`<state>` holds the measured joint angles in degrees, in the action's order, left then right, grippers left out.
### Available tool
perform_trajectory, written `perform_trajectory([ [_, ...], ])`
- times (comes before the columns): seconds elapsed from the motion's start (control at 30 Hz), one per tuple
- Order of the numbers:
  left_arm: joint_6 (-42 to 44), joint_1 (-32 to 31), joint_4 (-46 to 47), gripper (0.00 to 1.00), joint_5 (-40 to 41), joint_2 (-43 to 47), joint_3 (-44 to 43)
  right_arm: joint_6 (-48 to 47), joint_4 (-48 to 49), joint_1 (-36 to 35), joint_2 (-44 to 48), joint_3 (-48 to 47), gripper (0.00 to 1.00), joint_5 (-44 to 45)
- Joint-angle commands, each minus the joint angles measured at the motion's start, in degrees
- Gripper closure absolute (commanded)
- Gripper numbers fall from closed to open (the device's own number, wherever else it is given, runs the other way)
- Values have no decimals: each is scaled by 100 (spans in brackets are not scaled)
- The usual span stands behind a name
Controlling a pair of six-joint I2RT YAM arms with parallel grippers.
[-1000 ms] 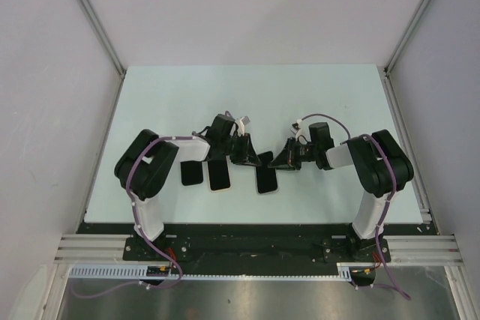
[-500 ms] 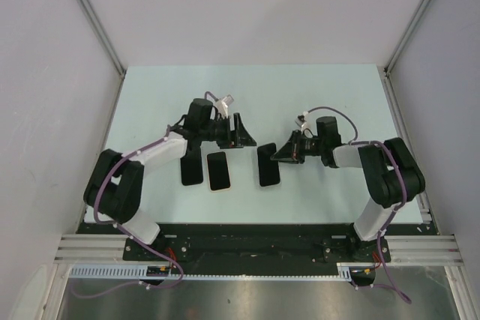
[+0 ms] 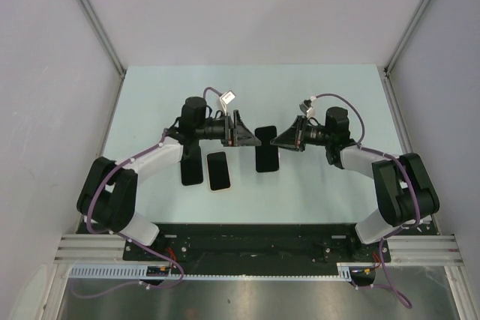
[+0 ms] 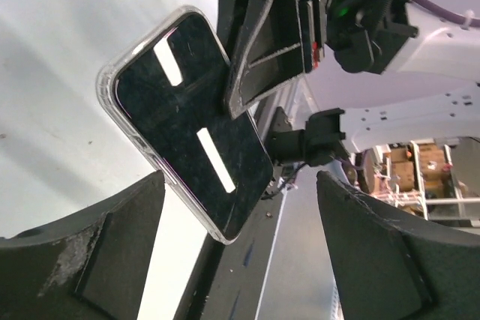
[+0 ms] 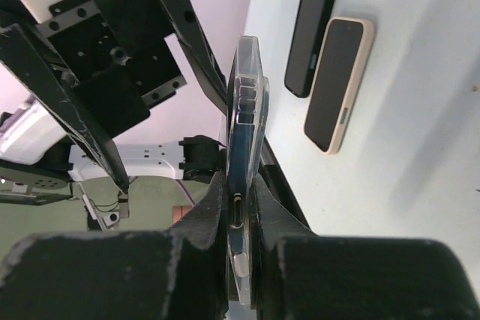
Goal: Put the phone into the phone case
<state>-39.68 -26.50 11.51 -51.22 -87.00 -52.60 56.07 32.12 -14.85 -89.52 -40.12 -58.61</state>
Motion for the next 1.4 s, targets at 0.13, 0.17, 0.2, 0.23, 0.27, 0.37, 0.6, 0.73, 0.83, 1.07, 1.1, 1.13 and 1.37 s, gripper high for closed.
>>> perform_trajectory([
  [0.13,-707,-39,1319,16,-608,166,241,703,814,-53,549,-40,100,-265],
  [0.17,-786,-39,1380,17,-608,149,294,729,874,-62,601,-49,100,-248],
  [0.2,-839,-48,1467,18,-617,131,329,756,919,-70,619,-40,100,-247],
  [0.23,-892,-74,1608,18,-617,105,347,843,954,-79,628,-49,100,-247],
  [0.27,-997,-83,1679,20,-643,70,364,905,1085,-97,628,-40,100,-256],
  [0.37,-1120,-162,1872,24,-635,25,382,1160,1436,-158,611,-40,100,-274],
  [0.6,-1138,-329,1969,25,-599,-159,347,1661,2132,-308,567,-22,100,-256],
  [0.73,-963,-329,1707,21,-494,-177,347,1609,2053,-282,637,4,100,-239],
  [0.83,-919,-329,1522,21,-415,-151,312,1293,1615,-203,769,13,100,-204],
  [1.07,-128,-312,72,23,244,26,-188,238,25,-18,1190,13,100,-116],
  [1.1,-136,-312,10,23,218,8,-224,185,-30,-18,1252,4,100,-98],
  [1.13,-189,-312,18,24,200,-10,-251,176,-65,-18,1270,4,100,-89],
  [1.37,-961,-321,1009,36,-274,-27,-24,387,268,-35,1270,22,100,-133],
])
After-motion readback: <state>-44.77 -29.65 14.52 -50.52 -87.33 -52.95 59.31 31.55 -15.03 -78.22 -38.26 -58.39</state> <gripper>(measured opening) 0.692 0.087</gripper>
